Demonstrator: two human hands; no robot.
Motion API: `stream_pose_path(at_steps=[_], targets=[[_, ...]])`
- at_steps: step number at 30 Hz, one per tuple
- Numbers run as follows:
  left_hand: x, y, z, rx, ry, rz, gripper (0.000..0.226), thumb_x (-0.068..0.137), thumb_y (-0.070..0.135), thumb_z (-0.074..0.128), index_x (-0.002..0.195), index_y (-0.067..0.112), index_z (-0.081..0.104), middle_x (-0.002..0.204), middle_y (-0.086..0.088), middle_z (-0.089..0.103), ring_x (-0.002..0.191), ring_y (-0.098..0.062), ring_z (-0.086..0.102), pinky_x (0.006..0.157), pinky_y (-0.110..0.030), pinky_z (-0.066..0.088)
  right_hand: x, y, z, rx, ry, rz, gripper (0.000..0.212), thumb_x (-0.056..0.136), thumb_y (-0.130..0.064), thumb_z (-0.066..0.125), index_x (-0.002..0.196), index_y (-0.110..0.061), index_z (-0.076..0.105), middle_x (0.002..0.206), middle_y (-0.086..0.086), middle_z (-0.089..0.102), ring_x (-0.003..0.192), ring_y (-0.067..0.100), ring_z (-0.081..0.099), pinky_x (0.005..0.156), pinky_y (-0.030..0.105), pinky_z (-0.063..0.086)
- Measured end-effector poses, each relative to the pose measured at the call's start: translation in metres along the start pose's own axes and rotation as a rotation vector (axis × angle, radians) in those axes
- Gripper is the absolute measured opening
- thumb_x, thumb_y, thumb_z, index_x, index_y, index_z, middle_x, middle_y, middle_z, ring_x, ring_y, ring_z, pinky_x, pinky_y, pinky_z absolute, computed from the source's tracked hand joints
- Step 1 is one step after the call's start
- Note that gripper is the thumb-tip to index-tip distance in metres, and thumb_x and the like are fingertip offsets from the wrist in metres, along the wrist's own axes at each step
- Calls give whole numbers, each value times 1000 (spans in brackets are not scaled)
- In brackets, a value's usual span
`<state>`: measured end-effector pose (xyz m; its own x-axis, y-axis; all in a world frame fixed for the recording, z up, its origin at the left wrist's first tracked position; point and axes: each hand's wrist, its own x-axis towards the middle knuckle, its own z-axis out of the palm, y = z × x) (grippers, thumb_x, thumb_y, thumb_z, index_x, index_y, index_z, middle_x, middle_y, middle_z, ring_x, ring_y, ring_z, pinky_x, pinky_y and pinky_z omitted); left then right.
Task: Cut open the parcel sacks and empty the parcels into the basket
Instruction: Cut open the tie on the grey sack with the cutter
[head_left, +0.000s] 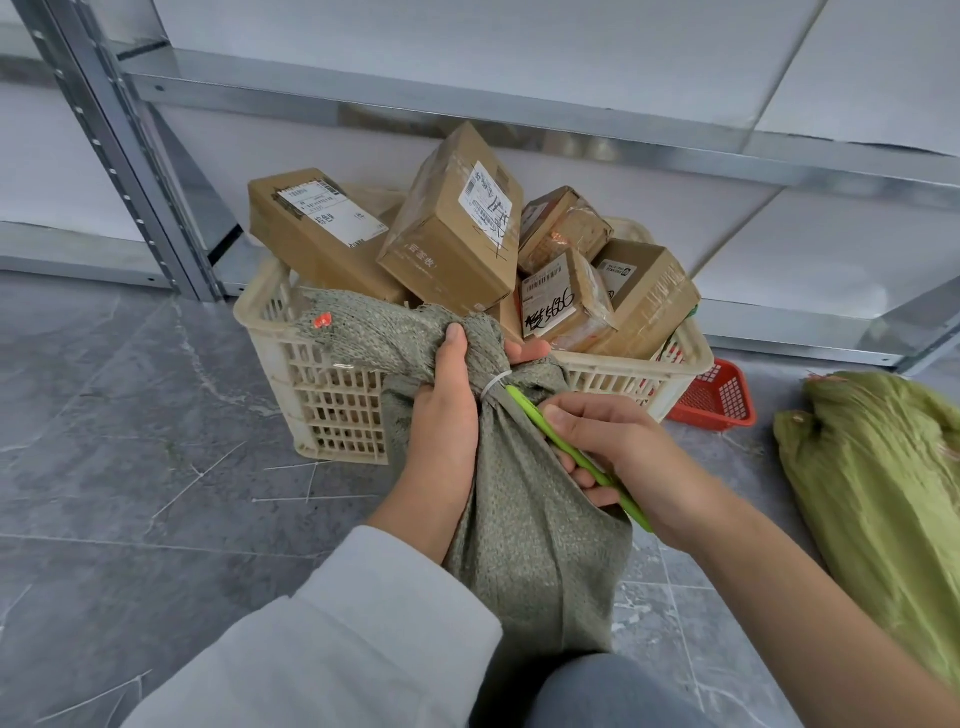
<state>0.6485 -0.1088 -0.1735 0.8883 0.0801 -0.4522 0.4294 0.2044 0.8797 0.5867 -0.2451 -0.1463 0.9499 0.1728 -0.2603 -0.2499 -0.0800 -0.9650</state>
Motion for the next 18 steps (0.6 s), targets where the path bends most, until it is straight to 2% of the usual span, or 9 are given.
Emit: stream_pose_path(at_steps=[2,5,7,10,12,13,14,16,18], targets=[[0,-1,1,-21,36,19,73,85,69,46,130,12,50,80,18,39,73,-7,44,73,-31,32,-1,4,3,3,11,22,34,100,-20,49,67,-19,57,58,-2,46,46,7,38,36,15,27],[1,-4,0,-27,67,33,59,87,65,48,117,15,45,84,16,46,72,-2,43,60,-25,30,-4,8,6,12,39,32,40,100,-22,49,61,-24,58,59,-2,47,47,7,38,37,15,28],[0,-5,-1,-34,68,42,64,86,66,48,122,14,45,94,11,53,78,-8,48,68,-28,32,-6,8,7,26,40,19,44,100,-21,48,58,-26,60,59,-3,47,46,7,39,37,15,27],[-2,-5,-2,3,58,52,79,84,71,45,139,13,40,114,2,50,96,-15,44,81,-32,27,-9,11,7,124,43,16,41,99,-18,49,61,-22,62,58,-1,47,45,6,38,35,15,26],[-4,-6,-1,51,41,52,82,84,73,43,140,14,38,129,-3,50,109,-21,47,84,-33,27,-10,13,7,195,42,22,35,98,-17,51,64,-18,61,56,-1,47,44,7,38,34,14,25],[-3,-7,-1,60,33,66,79,84,74,43,136,14,41,123,-1,53,106,-20,50,82,-32,30,-10,13,6,218,32,25,31,96,-18,52,65,-16,59,56,-1,47,43,7,37,33,14,25],[-4,-7,0,65,31,84,72,84,73,43,126,15,46,109,5,56,95,-13,54,75,-27,34,-10,13,6,231,15,26,28,93,-20,54,65,-16,58,56,-1,46,43,7,36,33,14,25],[-8,-6,1,60,32,158,55,88,67,46,94,13,53,81,15,60,66,2,57,55,-17,39,-8,12,5,237,-22,18,25,87,-26,56,64,-17,57,57,-1,44,44,7,34,33,15,25],[-10,-7,2,25,-32,234,48,95,56,45,66,21,62,61,16,68,50,6,60,41,-8,41,-6,11,7,229,-34,16,24,85,-28,56,64,-18,59,58,-1,43,44,7,33,33,15,24]])
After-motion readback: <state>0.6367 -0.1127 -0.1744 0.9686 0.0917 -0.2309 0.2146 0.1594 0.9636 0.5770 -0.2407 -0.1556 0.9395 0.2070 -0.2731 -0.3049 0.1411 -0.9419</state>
